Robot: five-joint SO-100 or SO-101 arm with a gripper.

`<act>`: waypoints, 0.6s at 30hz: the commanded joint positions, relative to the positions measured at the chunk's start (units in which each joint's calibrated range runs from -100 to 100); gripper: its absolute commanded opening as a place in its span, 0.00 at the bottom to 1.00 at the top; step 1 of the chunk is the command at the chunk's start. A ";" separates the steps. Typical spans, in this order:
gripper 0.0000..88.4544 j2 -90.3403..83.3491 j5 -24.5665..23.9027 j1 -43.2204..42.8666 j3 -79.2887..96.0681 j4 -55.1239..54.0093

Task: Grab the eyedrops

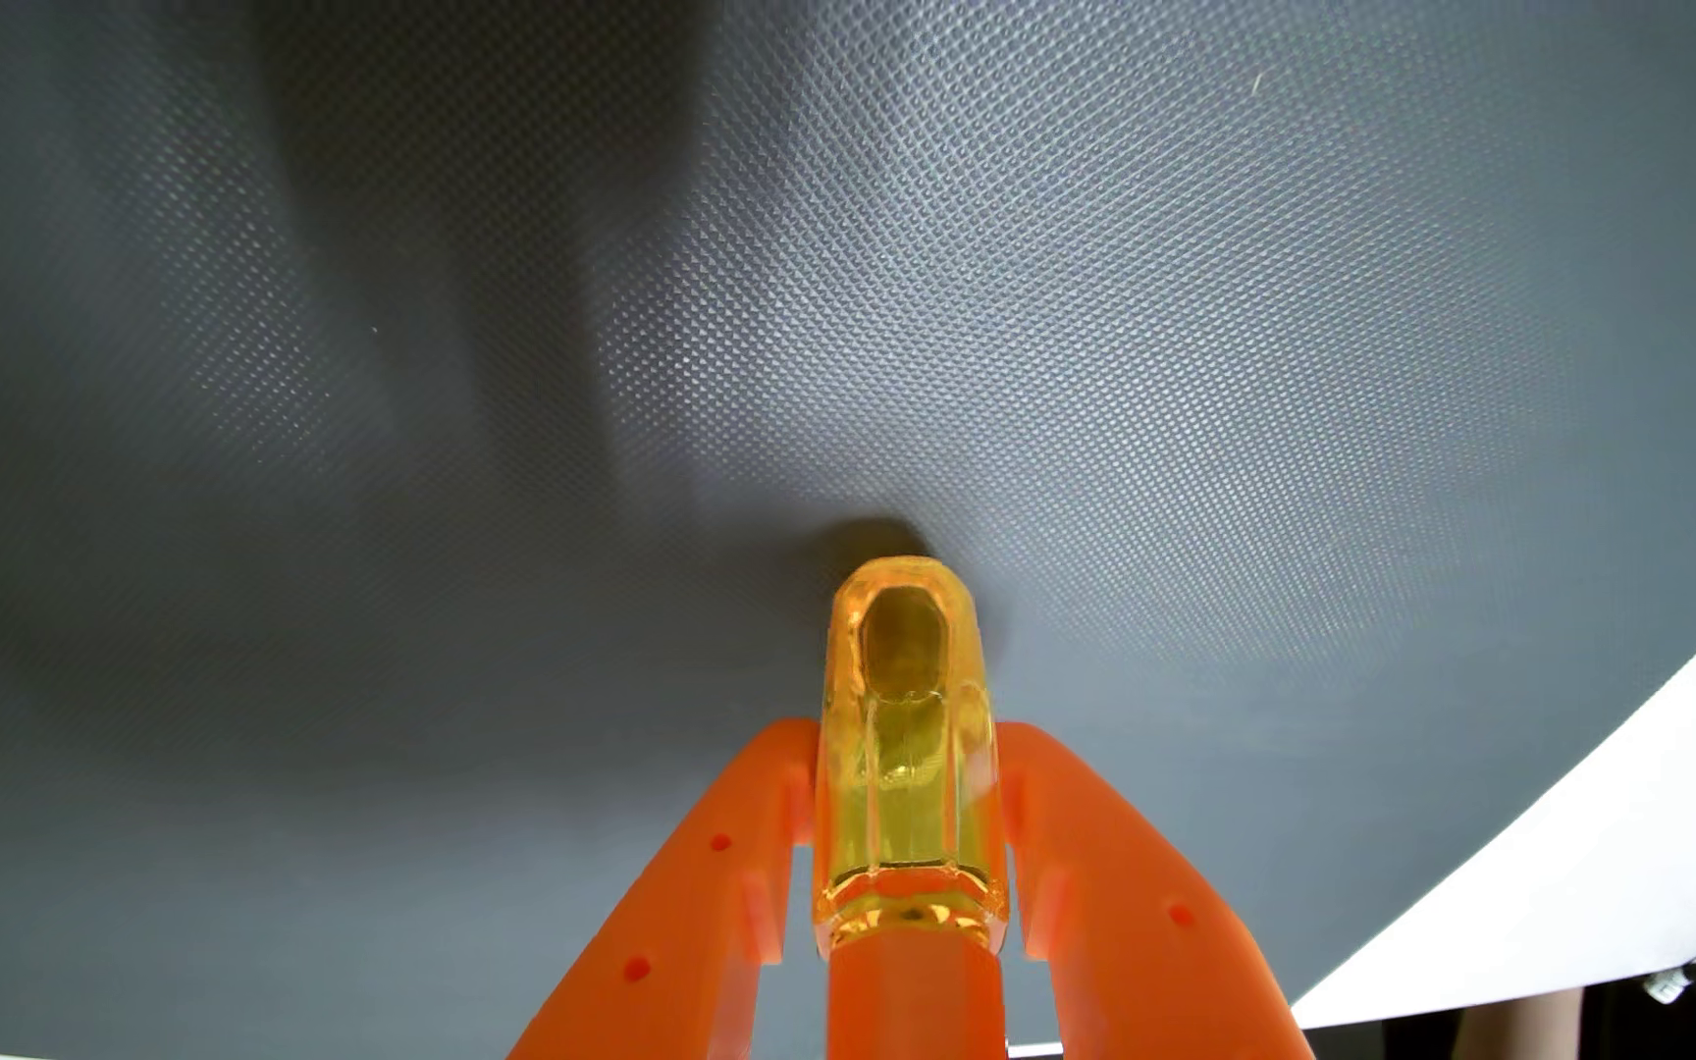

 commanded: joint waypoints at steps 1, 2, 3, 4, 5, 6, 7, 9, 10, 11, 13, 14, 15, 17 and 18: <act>0.10 -0.83 -0.21 -0.36 -0.04 -0.42; 0.10 -0.83 -0.21 -0.36 -0.04 -0.42; 0.10 -0.83 -0.21 -0.36 -0.13 -0.42; 0.10 -0.83 -0.21 -0.36 -0.13 -0.42; 0.09 -0.83 -0.21 -0.36 -0.22 -0.42; 0.07 -0.83 -0.21 -0.36 -0.31 -0.42; 0.05 -0.83 -0.21 -0.44 -0.31 -0.50; 0.01 -0.83 -0.21 -0.44 -0.40 -0.50; 0.01 -0.83 -0.21 -0.44 -0.40 -0.50; 0.01 -0.83 -0.21 -0.44 -0.40 -0.50; 0.01 -0.83 -0.21 -0.44 -0.49 -0.50; 0.01 -0.83 -0.21 -0.44 -0.49 -0.50; 0.01 -0.83 -0.21 -0.44 -0.49 -0.50; 0.01 -0.83 -0.21 -0.44 -0.58 -0.50; 0.01 -0.83 -0.21 -0.44 -1.03 -0.33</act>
